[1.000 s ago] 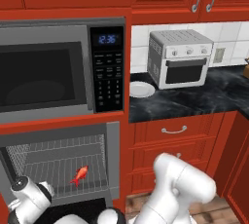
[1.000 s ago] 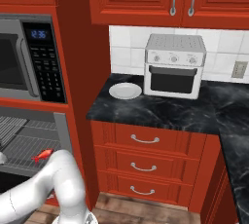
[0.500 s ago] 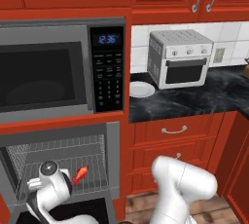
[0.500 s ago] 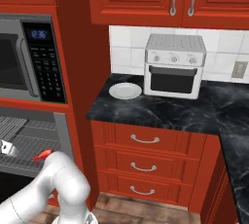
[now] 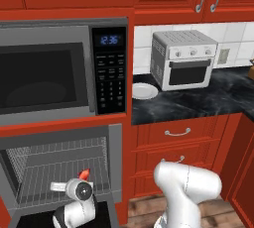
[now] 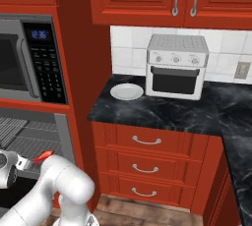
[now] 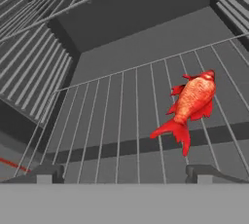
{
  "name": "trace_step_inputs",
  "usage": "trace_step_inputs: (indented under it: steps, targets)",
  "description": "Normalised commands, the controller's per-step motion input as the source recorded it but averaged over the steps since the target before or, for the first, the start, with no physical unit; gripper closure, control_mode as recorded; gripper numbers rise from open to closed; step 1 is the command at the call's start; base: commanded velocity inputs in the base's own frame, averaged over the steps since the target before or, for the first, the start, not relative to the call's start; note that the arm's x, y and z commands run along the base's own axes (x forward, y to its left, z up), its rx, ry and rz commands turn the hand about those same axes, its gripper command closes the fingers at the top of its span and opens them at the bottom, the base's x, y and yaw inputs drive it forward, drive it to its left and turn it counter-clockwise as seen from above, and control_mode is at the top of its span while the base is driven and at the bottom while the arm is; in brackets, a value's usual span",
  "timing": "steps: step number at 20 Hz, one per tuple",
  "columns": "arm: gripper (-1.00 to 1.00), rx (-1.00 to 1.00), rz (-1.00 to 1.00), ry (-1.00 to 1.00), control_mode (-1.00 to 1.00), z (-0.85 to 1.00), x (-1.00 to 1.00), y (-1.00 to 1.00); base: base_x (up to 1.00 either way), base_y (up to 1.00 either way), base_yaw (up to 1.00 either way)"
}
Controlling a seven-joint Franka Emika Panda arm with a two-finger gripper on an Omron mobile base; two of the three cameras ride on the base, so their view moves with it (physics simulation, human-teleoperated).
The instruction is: Take the fish from the oven and place it on the plate on the counter.
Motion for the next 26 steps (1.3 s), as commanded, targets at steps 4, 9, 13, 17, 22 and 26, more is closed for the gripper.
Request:
trace_step_inputs:
  steps: [4, 9, 13, 17, 22, 26]
  targets:
    - [-1.0, 0.0, 0.0, 0.1, -1.0, 0.65, 0.0, -0.01, 0.0, 0.0, 0.0]
    - [-1.0, -0.04, 0.0, 0.32, -1.0, 0.52, 0.0, 0.0, 0.0, 0.0, 0.0]
    - [-1.0, -0.14, 0.0, 0.29, -1.0, -0.07, 0.04, 0.0, 0.0, 0.0, 0.0]
    - [-1.0, -0.11, 0.0, 0.08, -1.0, -0.49, 0.13, 0.0, 0.0, 0.0, 0.0]
    - [-1.0, -0.09, 0.03, 0.05, -1.0, -0.2, 0.38, -0.01, 0.0, 0.0, 0.0]
    - [-1.0, -0.03, 0.04, 0.0, -1.0, -0.22, 0.4, -0.24, 0.0, 0.0, 0.0]
